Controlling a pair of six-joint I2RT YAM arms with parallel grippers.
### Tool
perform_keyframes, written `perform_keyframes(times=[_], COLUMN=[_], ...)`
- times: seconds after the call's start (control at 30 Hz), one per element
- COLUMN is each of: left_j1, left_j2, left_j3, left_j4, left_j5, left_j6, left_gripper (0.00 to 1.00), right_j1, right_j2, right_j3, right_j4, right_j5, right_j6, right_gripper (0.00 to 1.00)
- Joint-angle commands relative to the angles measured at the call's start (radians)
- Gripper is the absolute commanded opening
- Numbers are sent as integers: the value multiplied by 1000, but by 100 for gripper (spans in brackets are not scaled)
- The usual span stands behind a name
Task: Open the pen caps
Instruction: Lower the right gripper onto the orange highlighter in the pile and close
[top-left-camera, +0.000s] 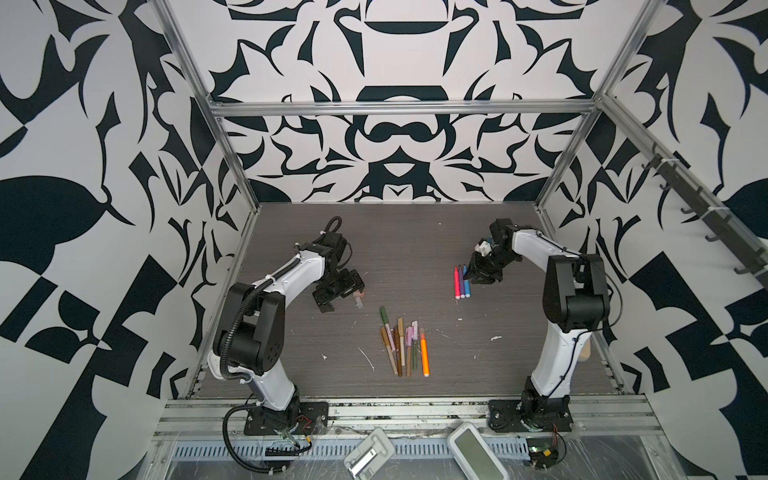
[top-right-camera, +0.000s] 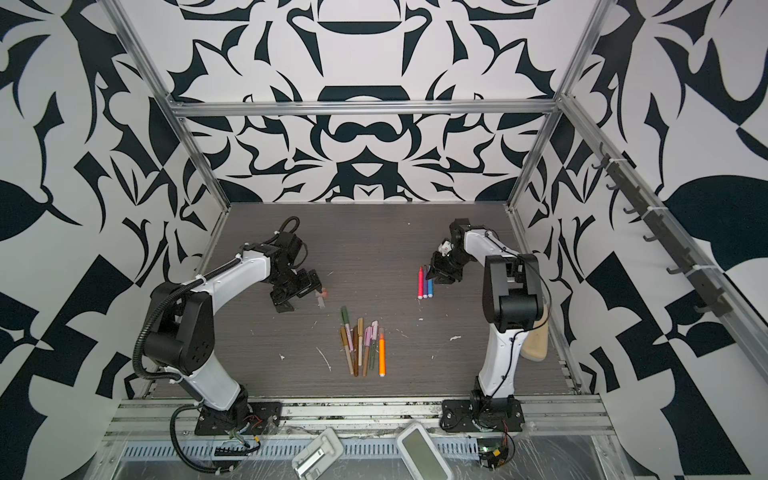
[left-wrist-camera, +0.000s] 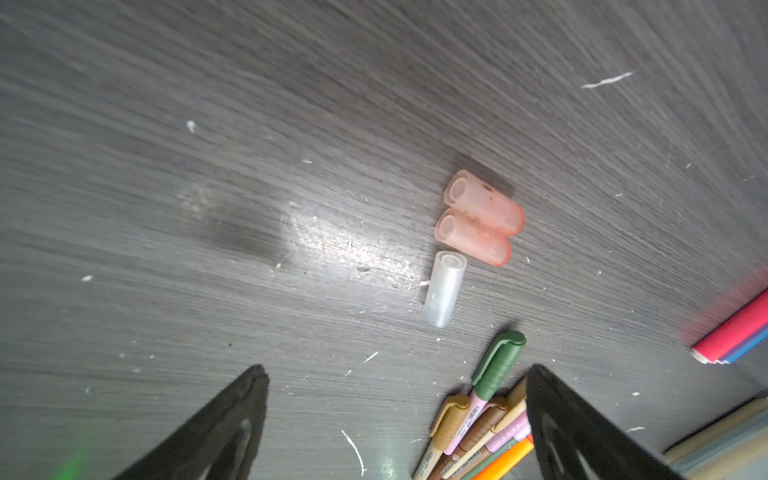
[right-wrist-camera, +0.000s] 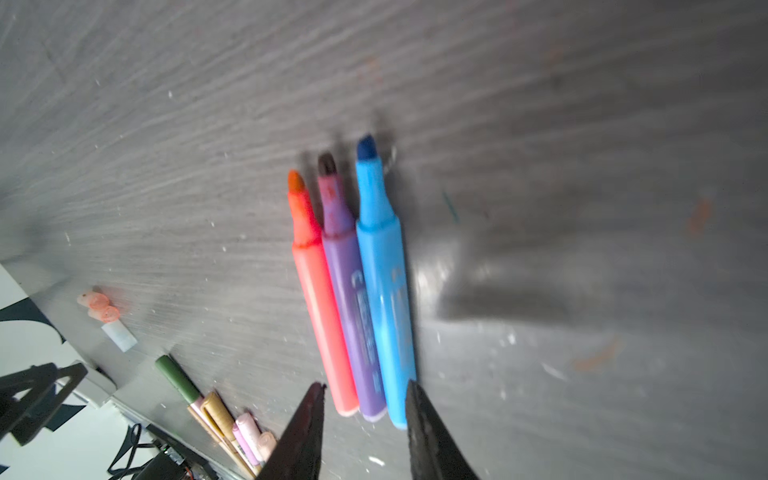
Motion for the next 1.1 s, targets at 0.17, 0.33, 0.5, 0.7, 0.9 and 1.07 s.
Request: perform_keyframes(times=[0.17, 0.33, 0.5, 0.7, 0.9, 1.07], left_j1=[-1, -2, -2, -2, -3, -3], left_j2=[-98, -139, -219, -351, -454, -498], left_j3=[-38, -57, -113, -206, -289, -300], left_j4=[59, 78, 102, 122, 140, 116], left_j5=[12, 52, 146, 253, 360, 383], left_j6=[-18, -5, -5, -42, -57, -50], left_gripper=[99, 99, 100, 100, 95, 92], right_j1=[271, 560, 799, 1005, 1153, 1167], right_j2=[-319, -446, -493, -499, -411, -391], right_j3=[-200, -311, -393, -473, -430, -418], right_j4=[5, 58, 70, 116, 98, 91], right_j5=[122, 230, 339, 396, 460, 486], right_j6=[65, 263, 511, 760, 884, 921], right_gripper=[35, 35, 35, 35, 35, 36])
